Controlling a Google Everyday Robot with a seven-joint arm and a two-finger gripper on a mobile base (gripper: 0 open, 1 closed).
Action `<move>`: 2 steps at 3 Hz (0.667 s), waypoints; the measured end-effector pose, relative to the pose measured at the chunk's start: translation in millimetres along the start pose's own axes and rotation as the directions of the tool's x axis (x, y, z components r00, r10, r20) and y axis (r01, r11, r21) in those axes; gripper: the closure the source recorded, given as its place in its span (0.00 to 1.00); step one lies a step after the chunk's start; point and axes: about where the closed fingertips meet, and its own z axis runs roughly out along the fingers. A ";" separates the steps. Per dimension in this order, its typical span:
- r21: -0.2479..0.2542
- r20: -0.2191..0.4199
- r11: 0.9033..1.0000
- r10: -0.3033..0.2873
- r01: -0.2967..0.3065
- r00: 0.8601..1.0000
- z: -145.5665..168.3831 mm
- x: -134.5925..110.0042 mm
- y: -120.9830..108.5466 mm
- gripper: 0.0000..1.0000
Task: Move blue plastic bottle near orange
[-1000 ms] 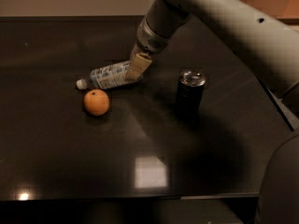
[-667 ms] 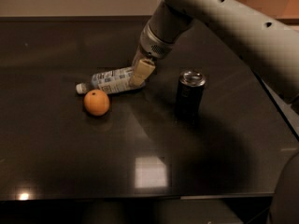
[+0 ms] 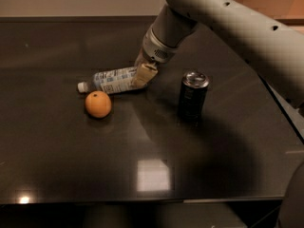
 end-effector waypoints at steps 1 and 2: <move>-0.003 0.000 1.000 -0.001 0.001 1.000 1.9 -0.4 0.6 0.04; -0.005 -0.001 1.000 -0.002 0.002 1.000 3.0 -0.6 0.9 0.00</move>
Offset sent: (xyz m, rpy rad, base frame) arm -0.0003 0.0011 -0.0014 -0.0006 0.0021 0.0022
